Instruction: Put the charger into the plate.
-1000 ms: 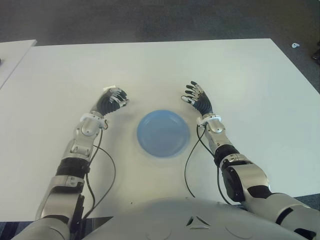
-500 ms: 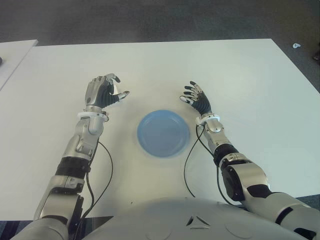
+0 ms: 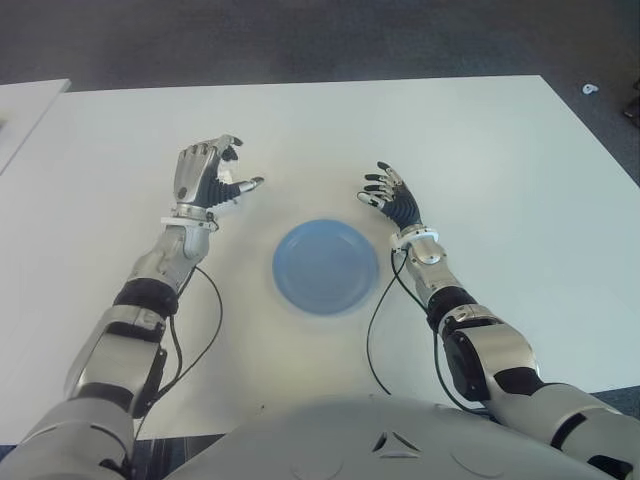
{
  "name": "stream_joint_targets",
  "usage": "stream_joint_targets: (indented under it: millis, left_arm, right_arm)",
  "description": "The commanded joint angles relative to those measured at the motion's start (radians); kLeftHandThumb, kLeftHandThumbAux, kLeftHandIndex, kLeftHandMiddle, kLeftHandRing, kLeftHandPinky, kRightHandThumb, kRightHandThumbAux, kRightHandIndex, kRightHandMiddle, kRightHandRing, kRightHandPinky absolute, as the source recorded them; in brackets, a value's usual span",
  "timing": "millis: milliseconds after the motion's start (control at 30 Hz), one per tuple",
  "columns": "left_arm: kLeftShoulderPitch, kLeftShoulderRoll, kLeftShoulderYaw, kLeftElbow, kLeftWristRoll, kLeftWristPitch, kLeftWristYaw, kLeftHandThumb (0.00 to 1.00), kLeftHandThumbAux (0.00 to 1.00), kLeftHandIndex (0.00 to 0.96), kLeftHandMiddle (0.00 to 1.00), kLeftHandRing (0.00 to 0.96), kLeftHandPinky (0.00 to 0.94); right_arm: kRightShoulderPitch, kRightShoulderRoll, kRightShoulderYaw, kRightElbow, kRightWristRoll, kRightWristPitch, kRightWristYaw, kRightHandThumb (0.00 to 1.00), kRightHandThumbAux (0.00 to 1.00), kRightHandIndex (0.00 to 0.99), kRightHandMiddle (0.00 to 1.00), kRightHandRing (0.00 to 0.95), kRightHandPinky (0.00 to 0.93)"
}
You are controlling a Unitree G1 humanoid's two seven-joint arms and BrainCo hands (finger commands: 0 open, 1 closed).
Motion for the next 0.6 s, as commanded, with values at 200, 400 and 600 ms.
stream_joint_targets:
  millis: [200,400,600]
  left_arm:
    - [-0.096,0.026,-0.142,0.253,0.106,-0.019,0.13,0.519,0.37,0.045,0.1,0.096,0.064]
    - [-0.191,-0.002,-0.232,0.466,0.148,0.082,0.118,0.454,0.29,0.006,0.014,0.014,0.009]
    - [-0.211,-0.018,-0.289,0.514,0.147,0.146,0.047,0.371,0.203,0.0,0.001,0.001,0.0]
  right_arm:
    - [0.093,0.006,0.016,0.092,-0.025,0.094,0.026,0.12,0.64,0.089,0.287,0.314,0.327]
    - [0.094,0.001,0.02,0.094,-0.027,0.093,0.037,0.119,0.638,0.101,0.293,0.318,0.329]
    - [0.1,-0.004,0.02,0.091,-0.026,0.085,0.048,0.109,0.645,0.116,0.304,0.325,0.332]
